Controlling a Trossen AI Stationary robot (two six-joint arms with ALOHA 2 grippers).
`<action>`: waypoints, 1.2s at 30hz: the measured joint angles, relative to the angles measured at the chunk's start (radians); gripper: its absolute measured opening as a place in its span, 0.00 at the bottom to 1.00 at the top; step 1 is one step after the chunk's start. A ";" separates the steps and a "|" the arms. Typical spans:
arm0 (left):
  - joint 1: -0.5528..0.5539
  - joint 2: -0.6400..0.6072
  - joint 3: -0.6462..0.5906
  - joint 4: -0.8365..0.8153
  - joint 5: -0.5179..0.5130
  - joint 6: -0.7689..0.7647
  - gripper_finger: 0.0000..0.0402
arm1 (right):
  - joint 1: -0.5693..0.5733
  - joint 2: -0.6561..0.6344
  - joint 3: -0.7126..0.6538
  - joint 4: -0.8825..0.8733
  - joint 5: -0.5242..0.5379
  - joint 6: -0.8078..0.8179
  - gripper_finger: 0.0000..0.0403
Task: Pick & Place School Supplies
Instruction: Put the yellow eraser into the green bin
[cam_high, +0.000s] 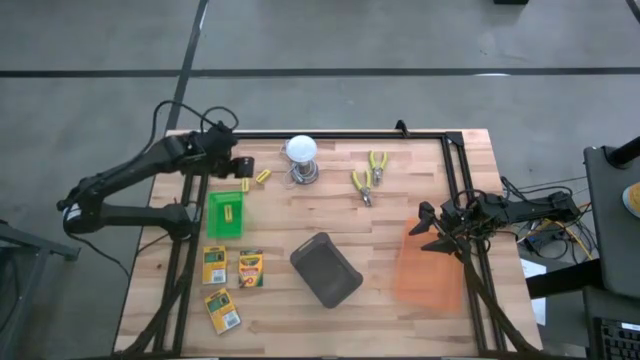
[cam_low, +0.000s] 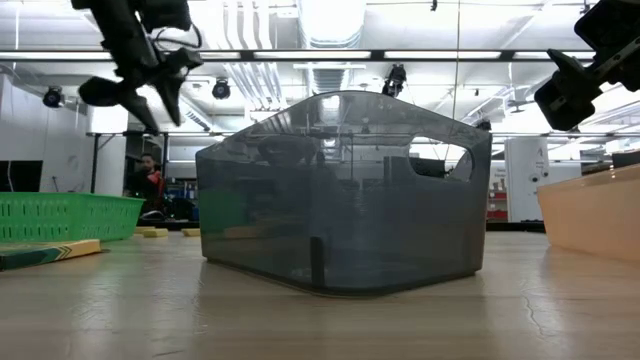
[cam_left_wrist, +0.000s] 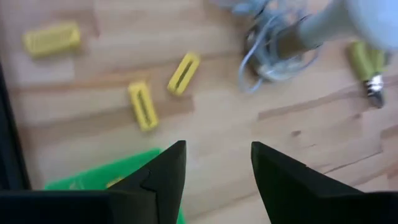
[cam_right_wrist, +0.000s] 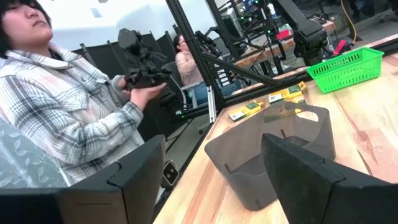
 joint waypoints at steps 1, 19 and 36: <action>0.000 0.001 0.007 0.012 -0.016 0.014 0.48 | 0.000 0.000 0.000 0.000 0.000 0.000 0.65; 0.006 0.226 0.017 0.230 -0.110 0.163 0.51 | 0.000 0.000 0.000 0.000 0.000 0.000 0.65; 0.089 0.529 0.017 0.309 -0.094 0.358 0.51 | 0.000 0.000 0.000 0.000 0.000 0.000 0.64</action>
